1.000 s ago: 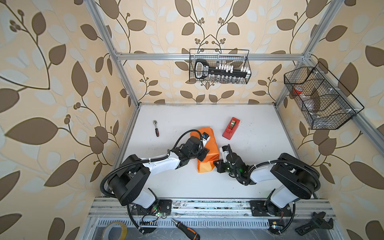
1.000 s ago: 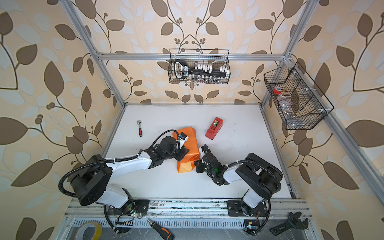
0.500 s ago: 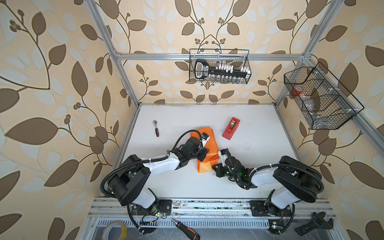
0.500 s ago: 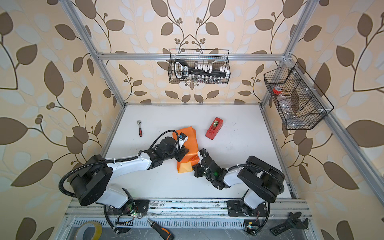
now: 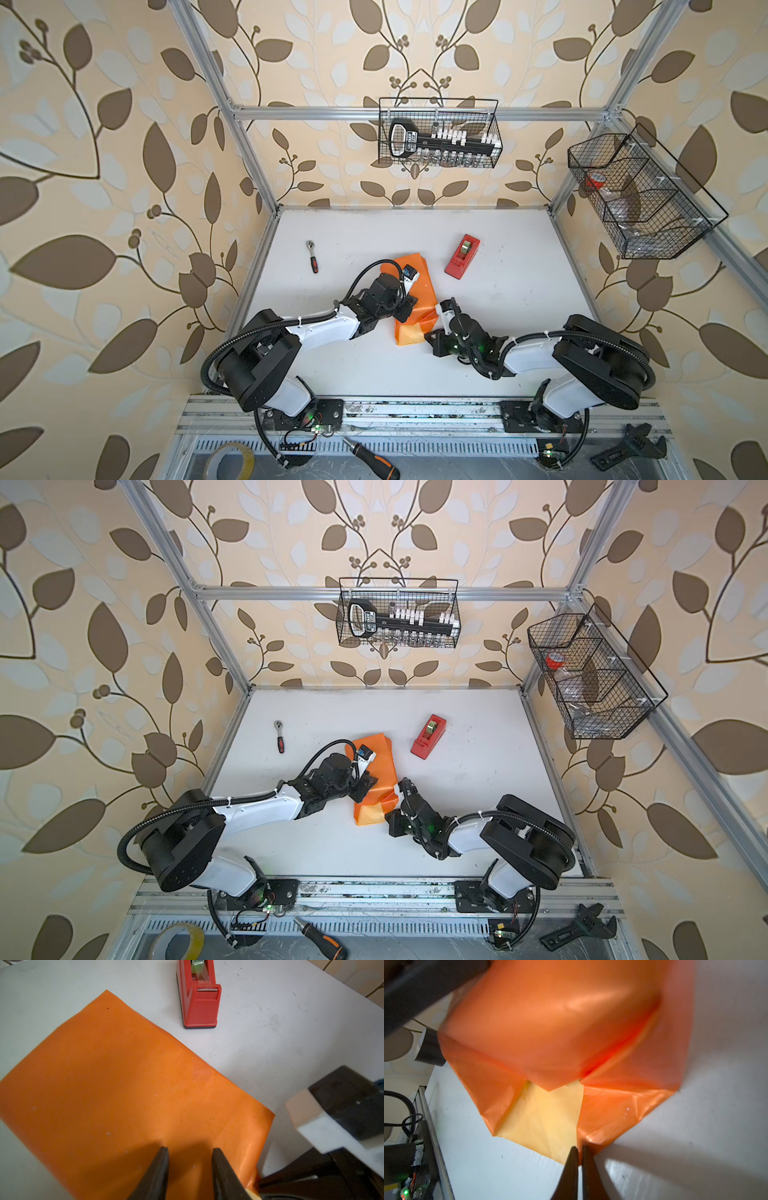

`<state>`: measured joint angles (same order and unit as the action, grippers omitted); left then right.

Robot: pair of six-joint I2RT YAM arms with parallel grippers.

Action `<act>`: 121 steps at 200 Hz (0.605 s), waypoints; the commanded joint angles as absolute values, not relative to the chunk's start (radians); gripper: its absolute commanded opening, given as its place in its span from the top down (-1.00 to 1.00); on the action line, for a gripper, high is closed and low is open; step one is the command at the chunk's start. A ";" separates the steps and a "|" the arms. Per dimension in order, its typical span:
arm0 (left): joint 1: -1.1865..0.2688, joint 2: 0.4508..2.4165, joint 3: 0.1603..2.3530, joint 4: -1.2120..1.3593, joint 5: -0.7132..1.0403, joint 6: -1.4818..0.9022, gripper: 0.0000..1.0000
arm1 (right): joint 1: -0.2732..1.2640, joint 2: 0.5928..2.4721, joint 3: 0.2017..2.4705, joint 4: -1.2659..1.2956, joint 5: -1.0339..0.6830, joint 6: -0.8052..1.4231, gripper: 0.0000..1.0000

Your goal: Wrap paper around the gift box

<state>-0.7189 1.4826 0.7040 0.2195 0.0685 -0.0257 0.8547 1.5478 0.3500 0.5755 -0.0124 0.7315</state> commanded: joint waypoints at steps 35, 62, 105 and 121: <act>-0.717 1.497 0.681 0.133 0.059 -0.024 0.28 | 0.788 1.581 0.374 0.497 -0.045 0.693 0.80; -0.717 1.501 0.683 0.132 0.058 -0.023 0.29 | 0.759 1.574 0.380 0.500 -0.066 0.686 0.80; -0.717 1.502 0.684 0.126 0.056 -0.021 0.31 | 0.714 1.562 0.387 0.517 -0.115 0.685 0.79; -0.716 1.502 0.684 0.123 0.054 -0.020 0.31 | 0.700 1.563 0.389 0.523 -0.124 0.686 0.79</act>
<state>-0.7185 1.4826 0.7040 0.2192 0.0658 -0.0250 0.7197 1.5574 0.3702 0.5568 -0.1017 0.6979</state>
